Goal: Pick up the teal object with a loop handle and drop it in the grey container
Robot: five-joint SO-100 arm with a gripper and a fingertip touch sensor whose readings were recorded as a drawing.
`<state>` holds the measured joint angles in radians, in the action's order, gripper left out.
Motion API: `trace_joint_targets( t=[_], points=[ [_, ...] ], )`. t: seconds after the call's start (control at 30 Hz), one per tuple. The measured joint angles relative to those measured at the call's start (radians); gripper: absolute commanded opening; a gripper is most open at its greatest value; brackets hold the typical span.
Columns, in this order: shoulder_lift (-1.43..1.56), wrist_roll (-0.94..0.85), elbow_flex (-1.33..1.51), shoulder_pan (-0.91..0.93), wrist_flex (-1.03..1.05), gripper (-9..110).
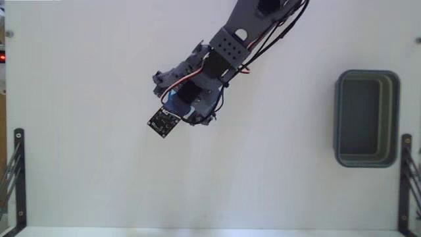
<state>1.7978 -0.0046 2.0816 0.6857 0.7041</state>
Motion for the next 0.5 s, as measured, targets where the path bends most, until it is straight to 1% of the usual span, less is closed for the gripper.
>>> trace_joint_targets(
  t=[0.5],
  points=[
    [-0.002, 0.000, 0.020, 0.000, -0.021, 110]
  ],
)
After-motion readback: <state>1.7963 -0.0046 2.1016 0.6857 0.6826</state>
